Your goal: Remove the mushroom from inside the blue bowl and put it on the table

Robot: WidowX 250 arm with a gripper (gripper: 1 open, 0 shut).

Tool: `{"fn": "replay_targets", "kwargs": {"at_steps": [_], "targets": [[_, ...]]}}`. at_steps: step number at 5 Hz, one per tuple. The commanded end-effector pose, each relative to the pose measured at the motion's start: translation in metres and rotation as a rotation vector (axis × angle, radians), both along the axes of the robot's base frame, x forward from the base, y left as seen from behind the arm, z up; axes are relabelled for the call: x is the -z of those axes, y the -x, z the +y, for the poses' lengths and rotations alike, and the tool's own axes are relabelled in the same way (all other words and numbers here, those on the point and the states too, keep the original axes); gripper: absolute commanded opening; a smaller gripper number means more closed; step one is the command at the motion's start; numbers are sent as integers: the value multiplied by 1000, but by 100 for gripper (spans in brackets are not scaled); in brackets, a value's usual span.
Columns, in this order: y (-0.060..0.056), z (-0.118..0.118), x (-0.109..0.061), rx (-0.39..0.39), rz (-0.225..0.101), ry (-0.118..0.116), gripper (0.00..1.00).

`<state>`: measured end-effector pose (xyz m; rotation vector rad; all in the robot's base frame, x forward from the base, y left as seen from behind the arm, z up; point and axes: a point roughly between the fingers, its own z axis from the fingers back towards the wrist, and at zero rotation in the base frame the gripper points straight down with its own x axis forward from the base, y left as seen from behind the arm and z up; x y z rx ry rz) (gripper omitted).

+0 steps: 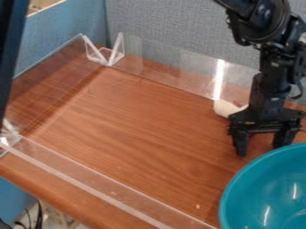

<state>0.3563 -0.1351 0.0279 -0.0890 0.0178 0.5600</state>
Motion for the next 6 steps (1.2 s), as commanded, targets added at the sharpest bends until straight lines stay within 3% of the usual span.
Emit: {"fn": "replay_targets", "kwargs": {"at_steps": [1,3,6], "targets": [[-15,9,-42,7,-111,33,100],[-29,14,-67,21,-129,35,100],[-36,33,-71,86,-128,34,100]]}}
